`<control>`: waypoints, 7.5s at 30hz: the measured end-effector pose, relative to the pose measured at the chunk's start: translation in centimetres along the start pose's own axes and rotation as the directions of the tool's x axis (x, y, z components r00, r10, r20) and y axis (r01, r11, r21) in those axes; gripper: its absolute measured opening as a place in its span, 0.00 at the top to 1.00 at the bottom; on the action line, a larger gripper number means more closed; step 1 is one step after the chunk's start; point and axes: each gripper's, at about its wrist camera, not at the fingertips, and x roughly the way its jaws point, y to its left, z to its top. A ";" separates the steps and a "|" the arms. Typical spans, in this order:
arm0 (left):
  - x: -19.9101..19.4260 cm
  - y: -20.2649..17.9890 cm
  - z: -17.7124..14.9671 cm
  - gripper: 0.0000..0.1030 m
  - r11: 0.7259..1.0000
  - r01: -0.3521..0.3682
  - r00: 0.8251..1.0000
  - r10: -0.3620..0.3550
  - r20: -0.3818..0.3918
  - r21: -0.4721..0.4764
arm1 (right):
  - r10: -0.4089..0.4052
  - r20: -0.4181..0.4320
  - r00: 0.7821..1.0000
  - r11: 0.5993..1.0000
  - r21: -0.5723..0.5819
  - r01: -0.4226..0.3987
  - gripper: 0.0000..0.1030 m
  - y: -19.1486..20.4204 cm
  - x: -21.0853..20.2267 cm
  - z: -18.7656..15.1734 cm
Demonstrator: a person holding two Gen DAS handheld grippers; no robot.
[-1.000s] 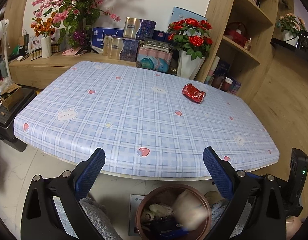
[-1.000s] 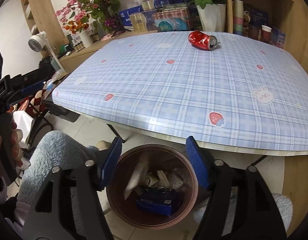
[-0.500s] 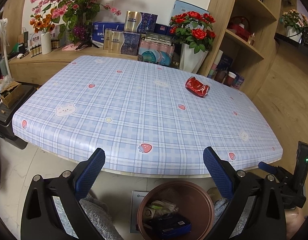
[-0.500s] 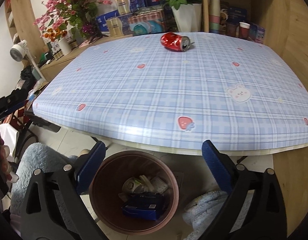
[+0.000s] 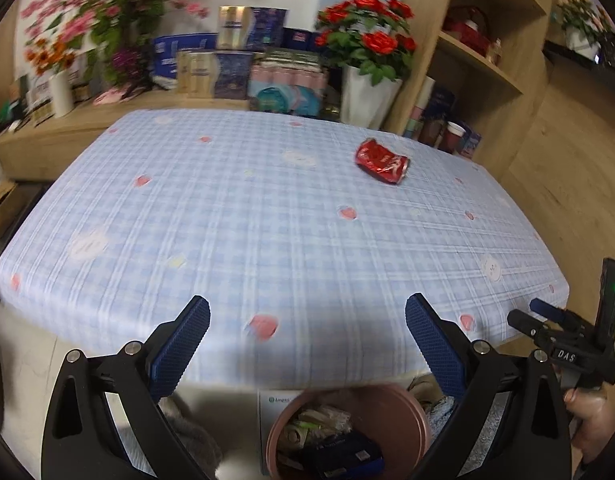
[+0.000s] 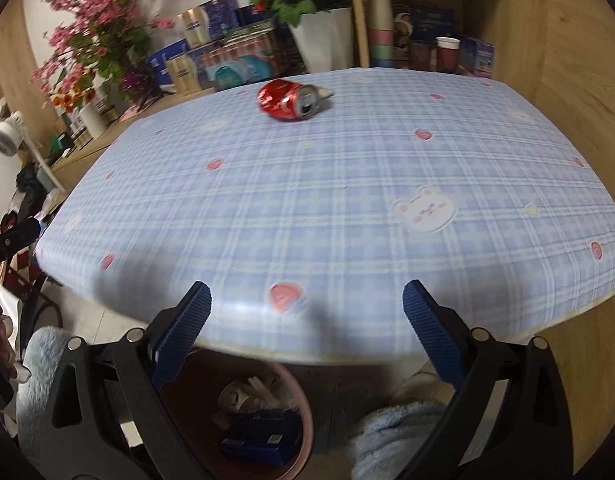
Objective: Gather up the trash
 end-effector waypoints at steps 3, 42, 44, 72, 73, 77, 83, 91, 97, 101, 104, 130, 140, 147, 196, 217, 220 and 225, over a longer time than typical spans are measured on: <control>2.7 -1.2 3.0 0.07 0.998 0.020 1.000 -0.020 0.005 0.054 | -0.008 0.006 1.000 1.000 0.014 0.008 0.08 -1.5 1.1 1.7; 28.7 -2.2 20.6 0.70 0.964 0.254 0.964 -0.246 -0.096 0.075 | 0.001 0.018 1.000 0.999 -0.047 0.000 0.08 -8.7 16.9 21.7; 27.0 -0.6 20.8 0.70 0.974 0.219 0.975 -0.216 -0.058 0.058 | 0.010 0.013 1.000 0.995 -0.099 -0.009 0.08 -7.2 17.9 23.0; 13.7 10.6 16.8 0.73 0.994 0.097 0.993 -0.092 0.079 -0.058 | -0.066 -0.176 0.982 0.983 -0.183 0.033 0.62 0.9 28.8 27.4; 13.4 10.3 16.7 0.73 0.993 0.103 0.992 -0.098 0.081 -0.058 | -0.048 -0.165 0.985 0.985 -0.170 0.020 0.62 0.9 27.9 27.1; 11.5 8.7 16.3 0.73 0.992 0.122 0.988 -0.118 0.097 -0.038 | 0.007 -0.140 0.990 0.979 -0.198 -0.035 0.62 2.2 23.9 25.2; 8.1 6.3 15.6 0.74 0.989 0.147 0.982 -0.145 0.121 -0.012 | 0.097 -0.100 0.990 0.973 -0.201 -0.115 0.62 3.4 17.5 21.5; 3.3 2.5 12.4 0.74 0.984 0.177 0.976 -0.179 0.123 0.028 | 0.176 -0.023 0.984 0.962 -0.207 -0.177 0.62 4.7 8.4 16.3; 0.0 -0.2 9.0 0.74 0.979 0.193 0.973 -0.199 0.119 0.059 | 0.205 0.033 0.978 0.958 -0.211 -0.193 0.62 5.1 2.4 12.2; -1.9 -1.6 6.6 0.74 0.977 0.207 0.971 -0.212 0.112 0.061 | 0.221 0.067 0.973 0.959 -0.198 -0.204 0.62 5.0 -0.9 9.7; -3.0 -2.7 4.7 0.75 0.976 0.202 0.972 -0.210 0.106 0.078 | 0.230 0.096 0.968 0.960 -0.187 -0.209 0.62 5.0 -3.1 7.9; -1.3 -7.7 -6.6 0.73 0.965 0.226 0.973 -0.218 -0.072 0.131 | 0.261 0.143 0.955 0.962 -0.126 -0.244 0.62 3.9 -8.8 -0.1; -4.3 -5.9 -5.7 0.16 0.987 0.105 0.992 -0.112 0.054 0.123 | 0.273 0.118 0.955 0.956 -0.142 -0.256 0.62 4.7 -8.7 -1.1; -7.3 -2.8 -4.4 0.06 0.997 -0.013 0.990 0.003 0.140 0.073 | 0.285 0.074 0.956 0.949 -0.164 -0.271 0.62 6.1 -8.3 -2.1; -11.4 -0.9 -2.3 0.06 0.989 -0.135 0.966 0.120 0.230 0.055 | 0.040 0.130 0.991 0.993 -0.113 -0.025 0.06 5.5 -8.8 1.8; -14.3 -5.7 2.9 0.06 0.978 -0.148 0.939 0.091 0.330 0.150 | -0.012 0.285 0.958 0.994 -0.103 0.044 0.06 4.3 -15.2 7.9; -14.5 -6.0 3.1 0.06 0.978 -0.143 0.938 0.086 0.335 0.151 | -0.014 0.291 0.957 0.994 -0.097 0.044 0.06 4.1 -15.5 7.8; -14.7 -6.4 3.2 0.06 0.977 -0.148 0.935 0.087 0.344 0.154 | -0.021 0.293 0.956 0.995 -0.088 0.048 0.06 3.9 -15.6 7.7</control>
